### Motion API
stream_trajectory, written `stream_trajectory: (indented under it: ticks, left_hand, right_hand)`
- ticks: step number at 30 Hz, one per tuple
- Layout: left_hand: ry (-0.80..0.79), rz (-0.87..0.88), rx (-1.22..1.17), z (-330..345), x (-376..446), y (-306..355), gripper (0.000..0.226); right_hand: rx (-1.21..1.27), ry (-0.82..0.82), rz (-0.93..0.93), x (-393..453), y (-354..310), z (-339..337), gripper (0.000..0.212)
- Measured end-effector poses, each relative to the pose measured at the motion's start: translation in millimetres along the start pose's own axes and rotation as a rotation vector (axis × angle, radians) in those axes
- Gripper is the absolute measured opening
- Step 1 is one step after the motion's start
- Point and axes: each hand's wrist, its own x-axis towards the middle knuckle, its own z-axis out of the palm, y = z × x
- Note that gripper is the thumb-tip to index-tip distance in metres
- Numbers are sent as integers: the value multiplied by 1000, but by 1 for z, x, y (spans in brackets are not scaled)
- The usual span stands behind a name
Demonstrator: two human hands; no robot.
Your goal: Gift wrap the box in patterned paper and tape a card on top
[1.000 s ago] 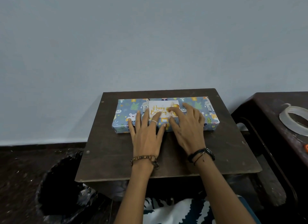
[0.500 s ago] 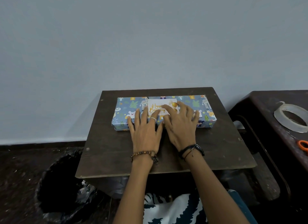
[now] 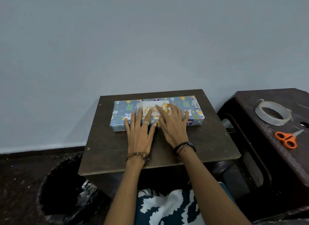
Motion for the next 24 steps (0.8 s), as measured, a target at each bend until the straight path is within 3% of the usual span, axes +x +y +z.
stream_trajectory:
  ticks: [4,9,13,19,24]
  left_hand:
    - [-4,58,147,4,-1,-4,50]
    - [46,24,65,5,0,-3,52]
    - [90,44,139,13,-1,-6,49]
    - [-53,14,167,7,-3,-4,45]
    - [-342,-76,196,-19,6,4,50]
  right_hand:
    - [23,138,-16,-3,4,10,54]
    - [14,317,-24,-4,6,24,41]
    - [29,322,33,-2,4,29,36]
    - [-23,195,50,-3,5,25,37]
    - [-72,-187,109,1,-2,-9,49]
